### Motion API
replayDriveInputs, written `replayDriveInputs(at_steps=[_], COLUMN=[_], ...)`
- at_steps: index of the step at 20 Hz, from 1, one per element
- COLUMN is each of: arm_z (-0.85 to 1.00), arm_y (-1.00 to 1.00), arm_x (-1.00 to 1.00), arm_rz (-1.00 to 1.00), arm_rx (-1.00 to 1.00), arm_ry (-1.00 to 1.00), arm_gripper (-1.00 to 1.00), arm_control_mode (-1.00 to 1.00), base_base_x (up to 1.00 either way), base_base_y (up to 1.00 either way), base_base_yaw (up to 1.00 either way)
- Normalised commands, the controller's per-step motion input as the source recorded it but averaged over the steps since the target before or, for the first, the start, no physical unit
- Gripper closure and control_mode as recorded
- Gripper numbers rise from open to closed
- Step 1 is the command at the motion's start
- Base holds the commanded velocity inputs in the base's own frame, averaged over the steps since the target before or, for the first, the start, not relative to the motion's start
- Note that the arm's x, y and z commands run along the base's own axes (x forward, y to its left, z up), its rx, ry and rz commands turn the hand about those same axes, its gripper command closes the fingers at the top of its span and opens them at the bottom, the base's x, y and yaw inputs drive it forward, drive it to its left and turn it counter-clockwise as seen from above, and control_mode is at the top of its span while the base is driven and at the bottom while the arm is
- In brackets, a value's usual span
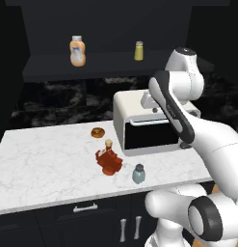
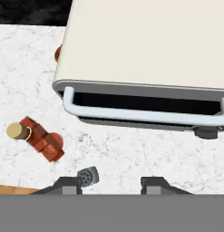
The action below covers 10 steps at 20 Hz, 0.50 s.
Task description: Put the shaker and condiment bottle from the counter next to their counterparts in the cabinet.
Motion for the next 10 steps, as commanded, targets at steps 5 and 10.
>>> replayDriveInputs(at_steps=[5, 10], arm_z=[-0.02, -0.19], arm_y=[0.0, 0.0], arm_x=[-0.15, -0.57], arm_rz=[0.08, 0.18], arm_rx=[0.0, 0.12], arm_ry=[-0.09, -0.16], arm_gripper=[-1.0, -1.0], arm_control_mode=[-1.0, -1.0], base_base_x=[0.0, 0.0], base_base_y=[0.0, 0.0], base_base_yaw=[0.0, 0.0])
